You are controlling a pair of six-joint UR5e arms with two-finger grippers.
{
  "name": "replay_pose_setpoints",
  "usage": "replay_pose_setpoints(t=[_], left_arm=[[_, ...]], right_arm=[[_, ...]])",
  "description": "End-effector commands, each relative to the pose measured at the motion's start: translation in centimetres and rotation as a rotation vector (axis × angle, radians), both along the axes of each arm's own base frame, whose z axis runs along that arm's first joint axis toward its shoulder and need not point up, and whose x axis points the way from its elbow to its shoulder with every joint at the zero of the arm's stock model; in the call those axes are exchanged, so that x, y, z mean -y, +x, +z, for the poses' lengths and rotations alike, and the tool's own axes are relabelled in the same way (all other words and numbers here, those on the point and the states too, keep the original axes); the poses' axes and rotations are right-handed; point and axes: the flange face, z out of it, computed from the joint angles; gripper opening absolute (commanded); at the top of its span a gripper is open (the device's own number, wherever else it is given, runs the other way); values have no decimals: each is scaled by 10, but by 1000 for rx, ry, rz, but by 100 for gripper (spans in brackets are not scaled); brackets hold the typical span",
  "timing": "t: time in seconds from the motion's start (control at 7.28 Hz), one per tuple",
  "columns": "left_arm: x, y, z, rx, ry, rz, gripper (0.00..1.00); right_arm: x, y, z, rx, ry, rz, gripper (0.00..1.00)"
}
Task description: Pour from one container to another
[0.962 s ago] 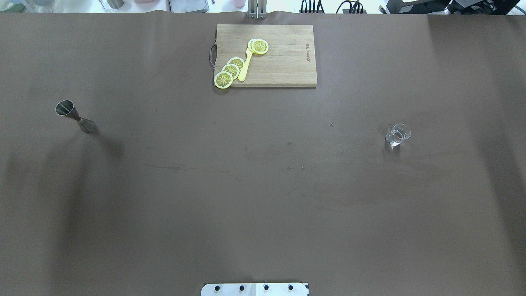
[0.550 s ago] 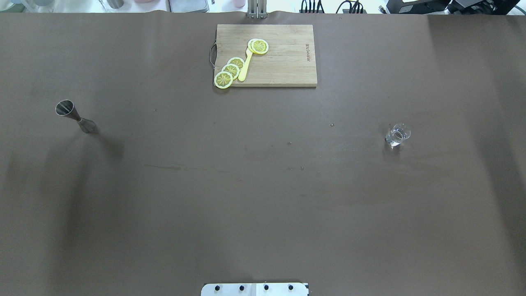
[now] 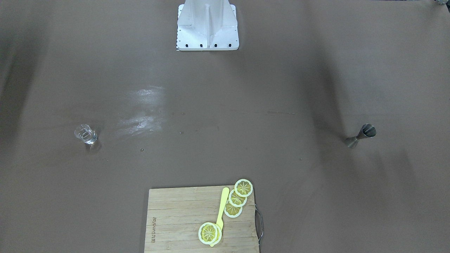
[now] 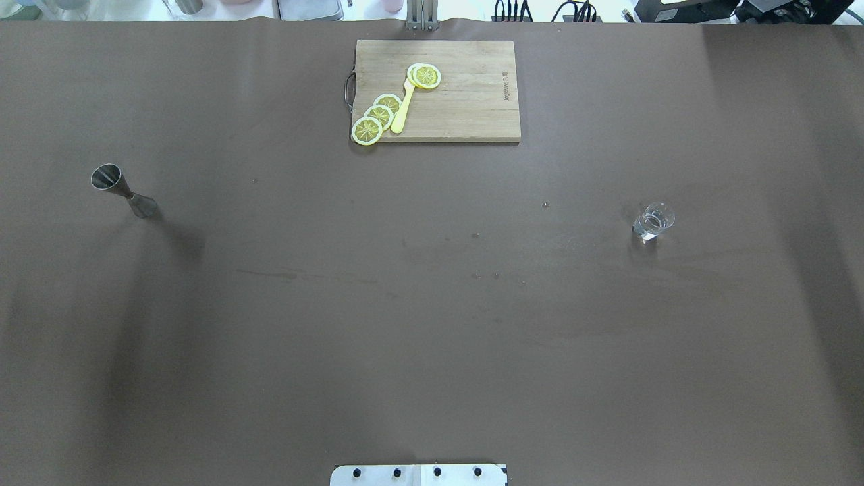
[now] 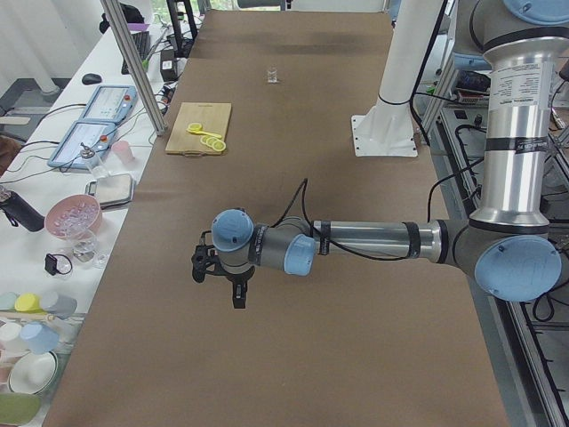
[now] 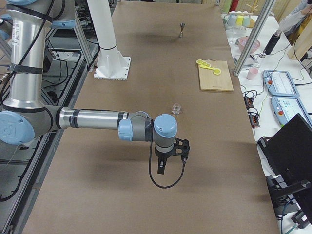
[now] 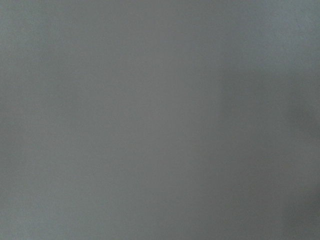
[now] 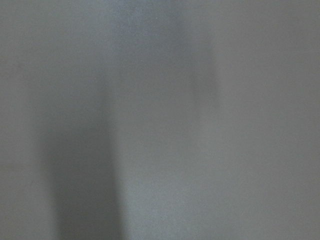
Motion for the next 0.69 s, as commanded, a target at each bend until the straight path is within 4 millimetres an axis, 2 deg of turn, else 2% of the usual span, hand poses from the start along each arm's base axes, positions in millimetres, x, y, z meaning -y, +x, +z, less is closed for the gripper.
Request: replay_pose_setpoints(t=[0.0,0.55], left_arm=[[-7,-2,13,22,-28,-9,99],[-8,-3,13,13,-54,-32,99]], right_arm=[[3,0,-5,1,9,1,100],[2,0,-3,1,7,0,100]])
